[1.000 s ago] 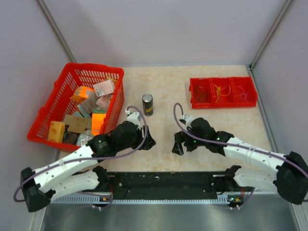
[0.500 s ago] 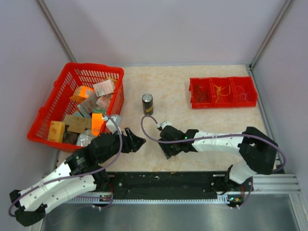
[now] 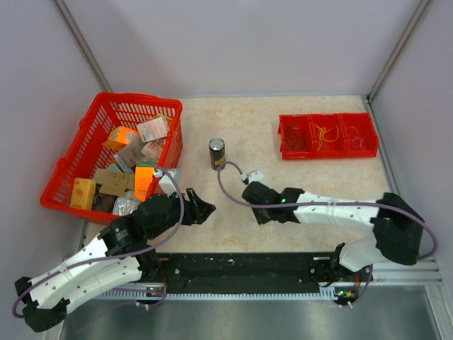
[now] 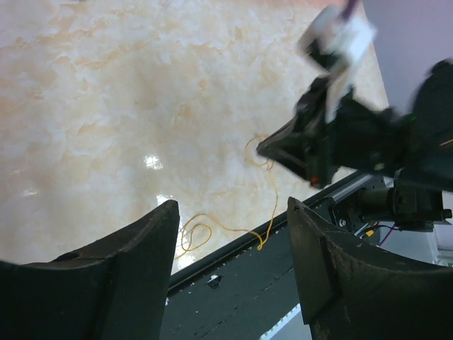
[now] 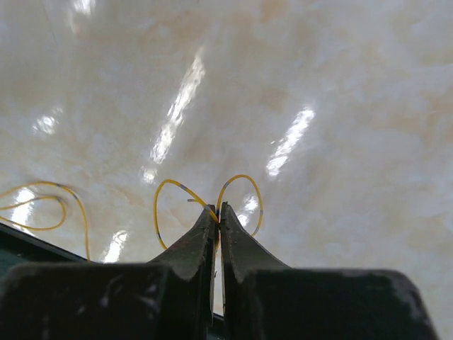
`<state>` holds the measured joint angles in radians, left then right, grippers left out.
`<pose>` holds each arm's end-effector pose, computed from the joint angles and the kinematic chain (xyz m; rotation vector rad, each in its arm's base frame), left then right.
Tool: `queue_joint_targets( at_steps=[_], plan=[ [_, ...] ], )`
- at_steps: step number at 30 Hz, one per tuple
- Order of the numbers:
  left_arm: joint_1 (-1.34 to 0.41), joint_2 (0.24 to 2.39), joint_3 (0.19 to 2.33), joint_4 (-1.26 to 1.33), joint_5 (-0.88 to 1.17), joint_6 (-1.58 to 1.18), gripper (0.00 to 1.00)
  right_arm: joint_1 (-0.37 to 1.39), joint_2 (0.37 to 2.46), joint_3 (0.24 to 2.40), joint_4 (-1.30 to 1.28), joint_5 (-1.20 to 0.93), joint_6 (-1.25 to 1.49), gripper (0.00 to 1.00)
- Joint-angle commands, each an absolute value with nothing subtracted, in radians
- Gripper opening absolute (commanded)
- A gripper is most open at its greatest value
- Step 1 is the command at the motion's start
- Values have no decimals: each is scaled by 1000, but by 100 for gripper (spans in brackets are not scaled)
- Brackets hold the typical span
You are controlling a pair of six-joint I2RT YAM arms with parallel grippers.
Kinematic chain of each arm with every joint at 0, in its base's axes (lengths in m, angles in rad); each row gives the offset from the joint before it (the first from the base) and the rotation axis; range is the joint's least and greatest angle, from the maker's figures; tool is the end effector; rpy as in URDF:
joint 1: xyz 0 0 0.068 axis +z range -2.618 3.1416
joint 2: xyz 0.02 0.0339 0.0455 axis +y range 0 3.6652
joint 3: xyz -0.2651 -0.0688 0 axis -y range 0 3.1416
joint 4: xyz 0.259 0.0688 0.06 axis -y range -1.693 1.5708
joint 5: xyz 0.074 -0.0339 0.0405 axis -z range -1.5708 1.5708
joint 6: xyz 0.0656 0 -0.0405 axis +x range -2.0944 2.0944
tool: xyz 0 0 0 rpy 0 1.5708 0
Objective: Untangle the cables
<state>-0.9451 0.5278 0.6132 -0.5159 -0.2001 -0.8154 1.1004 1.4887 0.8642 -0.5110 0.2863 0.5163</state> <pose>0.1099 -0.1298 0.2712 0.0012 2.1165 -0.9090 0.1530 0.2601 0.1508 -0.6778 2.5462 0.1590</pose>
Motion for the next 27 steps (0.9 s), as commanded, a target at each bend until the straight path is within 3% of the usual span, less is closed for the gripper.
queue_joint_targets(
  at_steps=[1,10,21,27],
  plan=[
    [-946,541,620,-469,-207,-790,66,974,1270,942,-531,393,488,0],
    [-946,540,585,-437,-186,-785,67,566,1114,1184,-574,433,365,0],
    [-946,675,578,-318,-29,-764,69,201,1340,1590,-594,469,325,0],
    [-946,745,610,-285,-6,-724,69,129,1459,1712,-595,526,315,0]
  ],
)
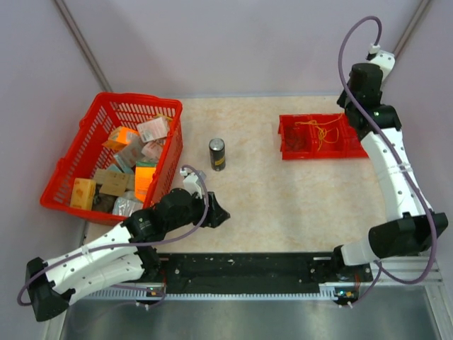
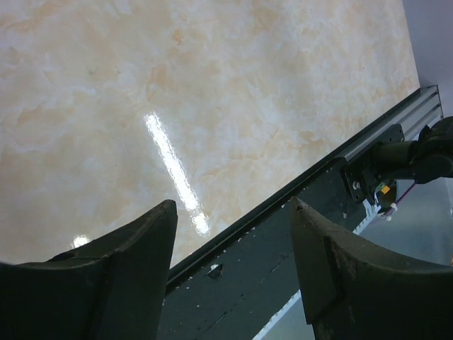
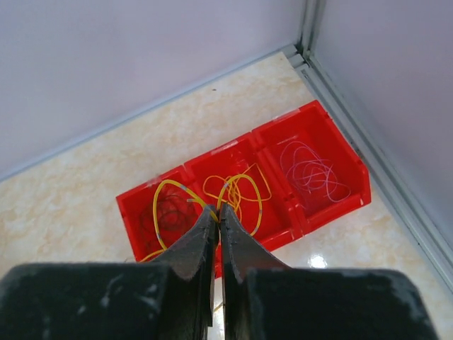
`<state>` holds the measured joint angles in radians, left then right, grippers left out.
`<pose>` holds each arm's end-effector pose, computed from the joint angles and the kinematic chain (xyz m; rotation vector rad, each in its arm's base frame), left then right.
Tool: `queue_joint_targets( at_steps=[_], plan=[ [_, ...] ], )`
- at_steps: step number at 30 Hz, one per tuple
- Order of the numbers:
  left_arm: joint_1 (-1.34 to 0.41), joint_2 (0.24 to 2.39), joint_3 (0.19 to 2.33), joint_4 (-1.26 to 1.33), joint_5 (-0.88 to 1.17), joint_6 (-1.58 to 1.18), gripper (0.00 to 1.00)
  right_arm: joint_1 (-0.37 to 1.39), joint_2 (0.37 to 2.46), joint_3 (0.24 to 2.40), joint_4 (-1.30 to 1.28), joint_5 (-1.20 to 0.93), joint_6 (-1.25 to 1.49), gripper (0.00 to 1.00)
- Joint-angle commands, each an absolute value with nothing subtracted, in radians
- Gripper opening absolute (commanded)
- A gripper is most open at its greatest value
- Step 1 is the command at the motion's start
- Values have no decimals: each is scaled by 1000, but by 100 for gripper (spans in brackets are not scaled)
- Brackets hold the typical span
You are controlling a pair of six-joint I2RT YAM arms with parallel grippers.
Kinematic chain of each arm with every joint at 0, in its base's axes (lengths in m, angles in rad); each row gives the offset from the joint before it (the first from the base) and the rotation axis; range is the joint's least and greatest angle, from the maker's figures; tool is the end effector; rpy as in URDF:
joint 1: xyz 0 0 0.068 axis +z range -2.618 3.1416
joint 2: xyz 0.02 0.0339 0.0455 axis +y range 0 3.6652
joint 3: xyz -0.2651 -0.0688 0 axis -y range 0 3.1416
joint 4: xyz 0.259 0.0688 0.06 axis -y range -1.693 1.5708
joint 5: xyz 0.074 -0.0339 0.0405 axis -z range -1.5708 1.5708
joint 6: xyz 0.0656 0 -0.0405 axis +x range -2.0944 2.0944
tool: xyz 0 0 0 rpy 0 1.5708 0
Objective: Untangle the cables
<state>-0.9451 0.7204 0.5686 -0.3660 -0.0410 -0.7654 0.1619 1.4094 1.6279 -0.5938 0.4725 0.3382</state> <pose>0.1235 -0.1663 0.2395 0.1749 2.2400 -0.9553 0.3408 0.0254 0.4413 0.4725 1.8456 -0.1218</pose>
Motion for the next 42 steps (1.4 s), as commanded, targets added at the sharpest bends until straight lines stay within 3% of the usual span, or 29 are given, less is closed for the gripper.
queue_joint_targets(
  at_steps=[1,18,23,30,35,39,42],
  plan=[
    [-946,755,617,-285,-6,-713,69,120,1474,1726,-595,537,307,0],
    [-945,796,644,-284,-22,-670,69,104,1741,1772,-574,867,123,0],
    [-945,782,641,-301,-25,-676,69,104,1859,1782,-548,799,115,0],
    [-945,765,632,-310,-26,-698,69,113,1959,1763,-545,470,218,0],
    [-945,764,634,-311,-5,-722,69,114,2052,1815,-569,428,163,0],
    [-945,749,623,-316,-5,-738,69,114,2077,1871,-650,410,147,17],
    [-945,745,623,-321,-6,-745,69,112,2063,1917,-736,420,150,46]
  ],
)
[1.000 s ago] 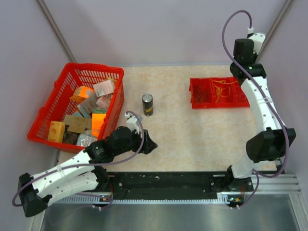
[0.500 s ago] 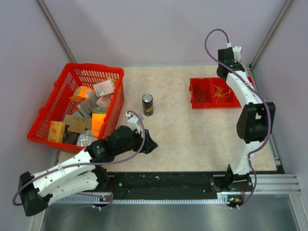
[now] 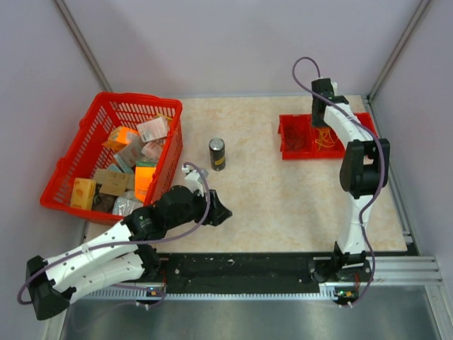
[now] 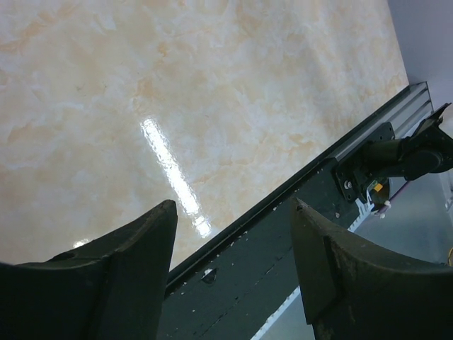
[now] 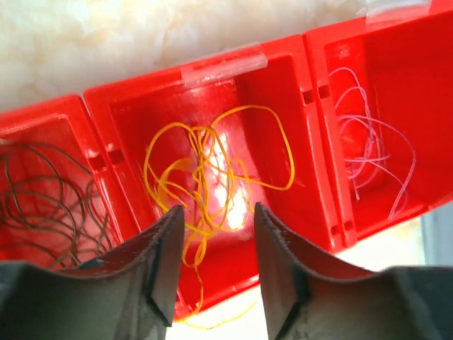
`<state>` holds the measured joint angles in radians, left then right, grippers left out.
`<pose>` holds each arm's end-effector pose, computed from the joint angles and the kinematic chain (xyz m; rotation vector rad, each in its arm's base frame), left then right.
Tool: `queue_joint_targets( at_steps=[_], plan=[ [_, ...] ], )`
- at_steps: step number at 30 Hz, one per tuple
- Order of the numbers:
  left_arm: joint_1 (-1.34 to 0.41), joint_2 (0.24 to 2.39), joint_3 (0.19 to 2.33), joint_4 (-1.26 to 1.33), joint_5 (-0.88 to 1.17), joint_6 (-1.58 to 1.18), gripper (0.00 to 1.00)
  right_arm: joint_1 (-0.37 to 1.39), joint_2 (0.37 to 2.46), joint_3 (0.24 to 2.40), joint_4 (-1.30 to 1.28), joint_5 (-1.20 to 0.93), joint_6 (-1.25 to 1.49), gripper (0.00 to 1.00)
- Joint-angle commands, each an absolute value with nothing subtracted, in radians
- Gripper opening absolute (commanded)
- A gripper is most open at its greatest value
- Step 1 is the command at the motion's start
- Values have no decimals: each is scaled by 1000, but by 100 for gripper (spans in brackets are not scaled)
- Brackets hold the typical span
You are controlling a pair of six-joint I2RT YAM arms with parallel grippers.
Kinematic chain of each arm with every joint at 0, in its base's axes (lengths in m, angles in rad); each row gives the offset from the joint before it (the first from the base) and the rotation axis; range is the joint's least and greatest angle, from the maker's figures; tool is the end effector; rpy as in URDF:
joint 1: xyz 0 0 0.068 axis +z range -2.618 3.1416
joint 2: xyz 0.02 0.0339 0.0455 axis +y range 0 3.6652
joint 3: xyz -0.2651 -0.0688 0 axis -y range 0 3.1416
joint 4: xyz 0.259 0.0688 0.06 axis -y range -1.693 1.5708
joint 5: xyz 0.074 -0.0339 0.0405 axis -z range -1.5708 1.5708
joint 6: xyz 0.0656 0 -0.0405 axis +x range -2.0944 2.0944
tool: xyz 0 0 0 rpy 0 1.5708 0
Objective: Untangle the cables
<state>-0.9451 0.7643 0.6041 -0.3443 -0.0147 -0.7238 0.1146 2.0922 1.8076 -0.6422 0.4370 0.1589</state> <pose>0.1273 -0.1746 0.2474 0.2372 2.2224 -0.9663 0.4975 0.0293 0.2215 0.2326 2.4127 -0.4218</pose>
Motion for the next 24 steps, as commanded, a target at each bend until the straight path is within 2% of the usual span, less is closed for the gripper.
queue_joint_targets(
  at_steps=[1,5,10,17,22,24],
  plan=[
    [-945,744,627,-319,-5,-747,69,113,2048,1925,-761,420,156,53],
    [-945,750,634,-311,37,-764,69,117,1926,1921,-795,373,178,68],
    [-946,794,627,-275,81,-791,69,198,1749,1817,-798,250,233,70],
    [-946,880,624,-206,147,-822,69,556,1476,1266,-565,230,322,72],
    [-946,940,653,-224,193,-833,69,727,1289,924,-436,248,379,73],
    [-946,942,655,-227,201,-838,69,739,1162,827,-448,288,382,77]
  ],
)
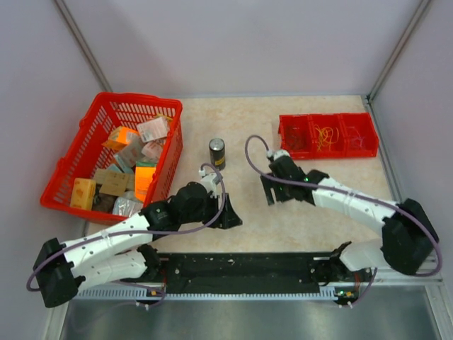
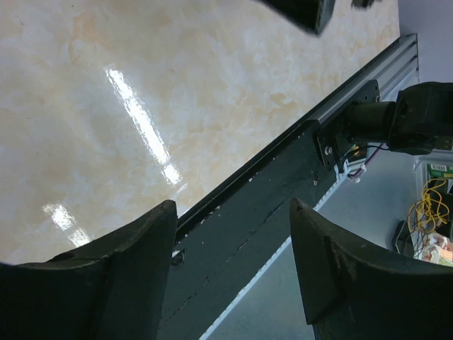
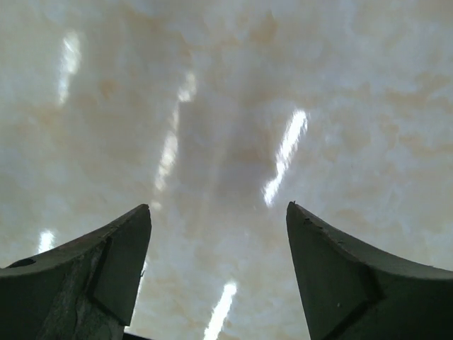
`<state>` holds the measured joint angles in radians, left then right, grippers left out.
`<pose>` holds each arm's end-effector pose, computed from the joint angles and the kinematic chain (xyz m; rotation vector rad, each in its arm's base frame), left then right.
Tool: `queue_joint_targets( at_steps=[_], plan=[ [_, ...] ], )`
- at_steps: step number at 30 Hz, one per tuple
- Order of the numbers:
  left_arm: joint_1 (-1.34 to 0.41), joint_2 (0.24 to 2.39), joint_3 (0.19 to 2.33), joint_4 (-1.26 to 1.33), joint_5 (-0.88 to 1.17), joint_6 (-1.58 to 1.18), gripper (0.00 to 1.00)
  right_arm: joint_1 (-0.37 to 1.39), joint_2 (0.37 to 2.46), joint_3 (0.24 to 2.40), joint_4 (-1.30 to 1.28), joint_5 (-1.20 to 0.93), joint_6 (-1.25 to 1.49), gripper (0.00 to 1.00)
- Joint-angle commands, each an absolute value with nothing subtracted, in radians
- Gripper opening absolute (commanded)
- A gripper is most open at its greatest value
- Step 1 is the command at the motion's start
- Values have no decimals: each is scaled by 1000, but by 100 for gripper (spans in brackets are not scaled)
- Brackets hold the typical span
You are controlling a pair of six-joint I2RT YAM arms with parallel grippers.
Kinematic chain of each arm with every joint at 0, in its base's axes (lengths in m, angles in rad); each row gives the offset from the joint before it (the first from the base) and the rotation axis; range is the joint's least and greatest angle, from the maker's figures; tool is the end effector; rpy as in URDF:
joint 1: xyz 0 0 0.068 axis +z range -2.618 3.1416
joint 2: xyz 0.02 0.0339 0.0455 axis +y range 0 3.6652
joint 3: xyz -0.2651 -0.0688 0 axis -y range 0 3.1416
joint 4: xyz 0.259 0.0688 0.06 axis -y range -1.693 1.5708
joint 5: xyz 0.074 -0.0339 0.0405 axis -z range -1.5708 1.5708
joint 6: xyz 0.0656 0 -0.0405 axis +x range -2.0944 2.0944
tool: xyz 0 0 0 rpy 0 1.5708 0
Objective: Untangle the cables
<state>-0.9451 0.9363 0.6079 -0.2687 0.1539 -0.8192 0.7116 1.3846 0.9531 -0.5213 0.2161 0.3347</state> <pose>0.1337 -0.2022 0.2222 0.2494 2.3958 -1.1016 0.2449 0.1926 0.2077 -0.3829 2.4696 0.1636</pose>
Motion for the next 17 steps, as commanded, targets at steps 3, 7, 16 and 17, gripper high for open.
queue_joint_targets(
  at_steps=[3,7,16,17],
  plan=[
    [-945,924,676,-253,155,-787,69,739,938,740,-509,313,376,84],
    [-943,897,837,-412,-33,-642,69,739,602,721,-549,308,403,99],
    [-940,813,1161,-400,-155,-451,71,739,296,961,-522,457,316,99],
    [-940,798,1182,-393,-153,-440,73,739,284,1004,-520,460,295,99]
  ],
)
